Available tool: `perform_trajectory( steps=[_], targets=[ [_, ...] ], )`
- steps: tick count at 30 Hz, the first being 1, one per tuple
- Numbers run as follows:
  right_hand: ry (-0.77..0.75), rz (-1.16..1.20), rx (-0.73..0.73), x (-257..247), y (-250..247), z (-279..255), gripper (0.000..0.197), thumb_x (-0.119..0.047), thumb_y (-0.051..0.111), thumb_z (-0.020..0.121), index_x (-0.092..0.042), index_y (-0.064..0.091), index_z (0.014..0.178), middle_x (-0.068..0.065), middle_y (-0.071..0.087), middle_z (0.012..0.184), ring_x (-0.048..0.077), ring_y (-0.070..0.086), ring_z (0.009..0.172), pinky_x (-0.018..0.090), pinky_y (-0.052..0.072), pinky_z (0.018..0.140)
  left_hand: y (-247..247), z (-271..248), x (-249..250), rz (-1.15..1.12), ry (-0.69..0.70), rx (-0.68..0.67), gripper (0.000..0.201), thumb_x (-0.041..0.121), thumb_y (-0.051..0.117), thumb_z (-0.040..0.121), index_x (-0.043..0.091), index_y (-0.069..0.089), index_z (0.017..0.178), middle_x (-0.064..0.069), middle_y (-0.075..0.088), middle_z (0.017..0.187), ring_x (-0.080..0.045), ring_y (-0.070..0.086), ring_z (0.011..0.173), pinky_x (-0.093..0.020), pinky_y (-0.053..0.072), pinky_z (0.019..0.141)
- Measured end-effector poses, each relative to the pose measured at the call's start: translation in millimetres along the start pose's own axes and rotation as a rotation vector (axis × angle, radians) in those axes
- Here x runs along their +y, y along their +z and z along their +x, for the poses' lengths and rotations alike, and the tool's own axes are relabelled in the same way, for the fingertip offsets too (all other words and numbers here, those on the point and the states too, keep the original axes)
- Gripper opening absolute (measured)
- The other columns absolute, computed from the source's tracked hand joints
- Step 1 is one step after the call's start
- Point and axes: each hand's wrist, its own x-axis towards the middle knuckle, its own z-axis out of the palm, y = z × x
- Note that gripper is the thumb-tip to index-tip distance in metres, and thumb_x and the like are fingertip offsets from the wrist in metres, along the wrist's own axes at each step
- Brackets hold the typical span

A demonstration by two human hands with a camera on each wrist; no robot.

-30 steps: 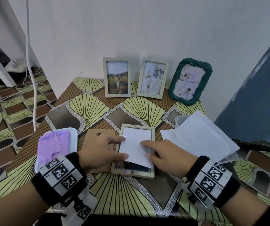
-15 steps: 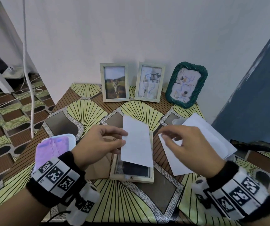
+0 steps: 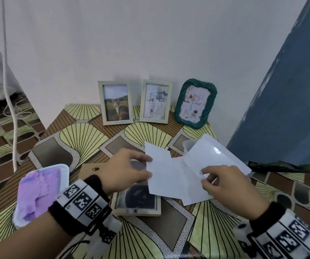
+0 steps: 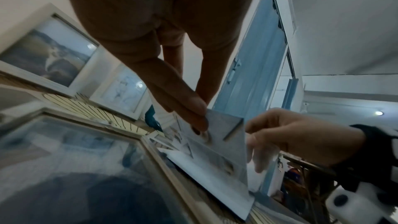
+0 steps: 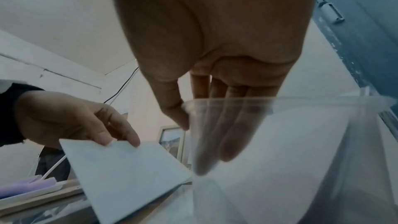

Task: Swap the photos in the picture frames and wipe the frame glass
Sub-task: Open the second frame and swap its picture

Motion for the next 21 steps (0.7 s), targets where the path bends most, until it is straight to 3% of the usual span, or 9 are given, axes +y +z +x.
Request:
perform_trajectory(
  steps=[2,4,8,11,16,21],
  targets=[
    [0.005,0.106,0.052,3,-1,1,0.022,-0.034,0.061,0.089,-0.029,0.071,0.108,-0.018,0.068,0.071,0.001,0.066,0.069,0.037,0.055,0.075,9,8,1,0.139,0.013,-0.033,0.037,0.022,0.081,0.075,0.026,0.071,0.11,0.01,0.065,0.116,-0.014,0.07,0.095,-0.039,0.056,0.09],
    [0.007,0.202,0.088,6,-3,1,0.018,-0.03,0.061,0.089,-0.027,0.07,0.105,-0.017,0.069,0.07,0.001,0.067,0.062,0.04,0.057,0.07,18,17,4,0.153,0.008,-0.063,0.036,0.023,0.082,0.074,0.024,0.071,0.109,0.009,0.065,0.113,-0.015,0.071,0.092,-0.039,0.056,0.089],
    [0.013,0.338,0.111,9,-5,-1,0.016,-0.026,0.062,0.09,-0.024,0.07,0.103,-0.011,0.072,0.072,0.003,0.069,0.058,0.041,0.059,0.064,39,36,11,0.143,-0.014,-0.111,0.031,0.011,0.082,0.074,0.014,0.069,0.102,-0.003,0.069,0.101,-0.02,0.074,0.074,-0.036,0.061,0.073],
    [0.0,0.349,0.085,7,-3,-3,0.016,-0.029,0.063,0.09,-0.025,0.07,0.103,-0.011,0.072,0.072,0.001,0.069,0.058,0.038,0.059,0.066,53,46,17,0.282,-0.008,-0.154,0.026,0.018,0.083,0.073,0.014,0.068,0.094,-0.002,0.072,0.083,-0.009,0.069,0.064,-0.019,0.056,0.061],
    [-0.025,0.306,0.056,5,1,-4,0.016,-0.035,0.063,0.09,-0.029,0.07,0.103,-0.013,0.07,0.074,0.0,0.069,0.062,0.039,0.058,0.07,68,55,20,0.322,-0.075,-0.258,0.029,0.017,0.081,0.076,0.008,0.066,0.1,-0.009,0.074,0.089,-0.021,0.073,0.082,-0.038,0.06,0.08],
    [-0.062,0.225,0.037,3,6,-4,0.017,-0.041,0.063,0.089,-0.033,0.071,0.101,-0.016,0.07,0.073,-0.001,0.067,0.066,0.035,0.057,0.073,72,55,17,0.193,-0.157,-0.298,0.023,0.012,0.073,0.084,0.007,0.059,0.102,-0.012,0.073,0.088,-0.023,0.075,0.077,-0.032,0.061,0.072]
  ],
)
